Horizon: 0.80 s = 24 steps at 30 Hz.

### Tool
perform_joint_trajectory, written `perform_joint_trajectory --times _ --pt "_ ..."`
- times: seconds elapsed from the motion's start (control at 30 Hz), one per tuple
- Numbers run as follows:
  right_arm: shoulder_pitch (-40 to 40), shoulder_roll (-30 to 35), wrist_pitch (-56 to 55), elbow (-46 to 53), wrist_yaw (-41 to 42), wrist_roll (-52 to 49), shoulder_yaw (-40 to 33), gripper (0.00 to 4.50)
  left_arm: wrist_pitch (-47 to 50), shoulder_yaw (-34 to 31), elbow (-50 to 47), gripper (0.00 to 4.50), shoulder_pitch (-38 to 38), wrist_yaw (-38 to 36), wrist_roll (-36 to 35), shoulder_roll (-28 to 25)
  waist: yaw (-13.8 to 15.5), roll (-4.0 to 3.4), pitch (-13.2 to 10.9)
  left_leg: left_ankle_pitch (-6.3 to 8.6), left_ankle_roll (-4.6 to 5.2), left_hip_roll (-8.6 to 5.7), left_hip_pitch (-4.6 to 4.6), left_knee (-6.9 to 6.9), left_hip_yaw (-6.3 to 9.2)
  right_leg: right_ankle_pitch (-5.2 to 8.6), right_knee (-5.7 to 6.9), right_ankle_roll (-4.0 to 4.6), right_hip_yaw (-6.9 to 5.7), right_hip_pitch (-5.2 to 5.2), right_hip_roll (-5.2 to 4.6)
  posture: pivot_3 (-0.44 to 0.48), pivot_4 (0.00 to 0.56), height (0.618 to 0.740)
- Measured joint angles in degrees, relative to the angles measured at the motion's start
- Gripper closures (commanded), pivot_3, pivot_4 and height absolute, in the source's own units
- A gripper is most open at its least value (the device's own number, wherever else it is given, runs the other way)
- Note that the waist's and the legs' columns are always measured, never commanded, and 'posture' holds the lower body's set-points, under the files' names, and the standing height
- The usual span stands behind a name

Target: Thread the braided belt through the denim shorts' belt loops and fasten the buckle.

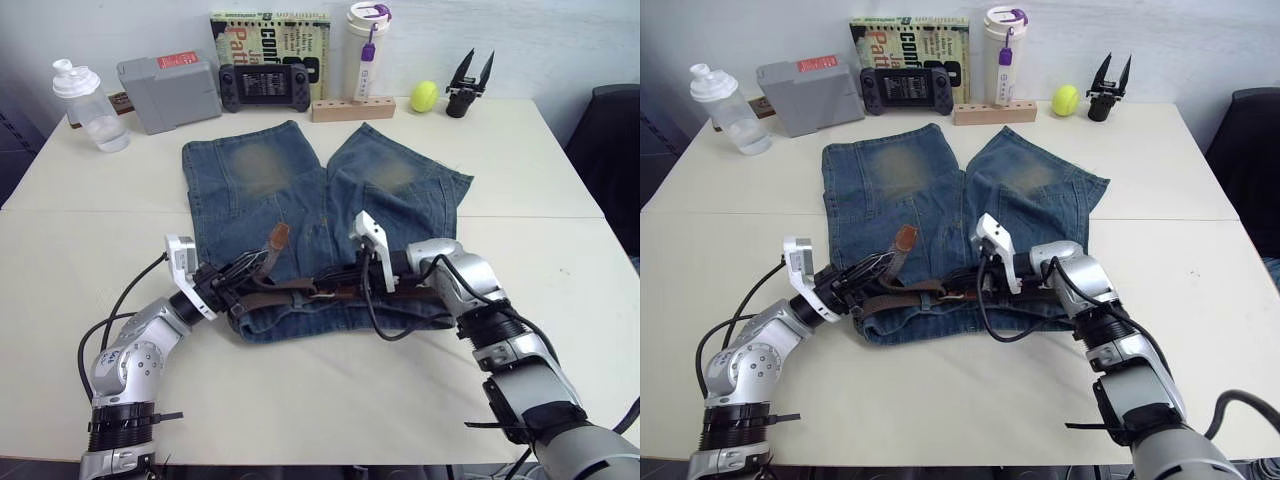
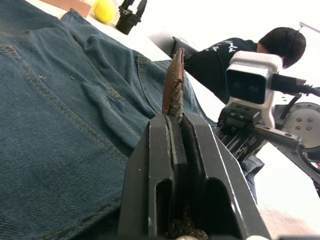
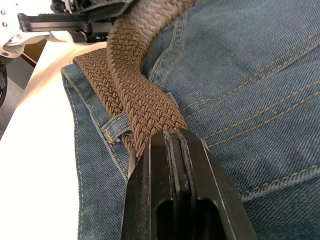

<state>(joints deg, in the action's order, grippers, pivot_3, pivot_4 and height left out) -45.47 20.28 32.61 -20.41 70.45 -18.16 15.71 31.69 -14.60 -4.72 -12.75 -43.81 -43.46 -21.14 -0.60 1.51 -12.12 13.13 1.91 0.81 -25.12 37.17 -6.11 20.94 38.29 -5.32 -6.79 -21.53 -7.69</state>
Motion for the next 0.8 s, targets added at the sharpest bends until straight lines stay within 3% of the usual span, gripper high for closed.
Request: perform_joint_trajectory --times 0.8 --pt "-5.56 1.05 -2.3 -1.18 3.49 10.17 9.68 4.43 -1.68 0.31 1.22 4.5 -0.53 -2.13 0.84 -0.26 -0.89 -0.02 0.9 0.09 -0.04 -0.01 0.15 -0.05 0.02 0.0 -0.1 0.0 -0.02 0.15 -0.08 0.0 0.15 0.694"
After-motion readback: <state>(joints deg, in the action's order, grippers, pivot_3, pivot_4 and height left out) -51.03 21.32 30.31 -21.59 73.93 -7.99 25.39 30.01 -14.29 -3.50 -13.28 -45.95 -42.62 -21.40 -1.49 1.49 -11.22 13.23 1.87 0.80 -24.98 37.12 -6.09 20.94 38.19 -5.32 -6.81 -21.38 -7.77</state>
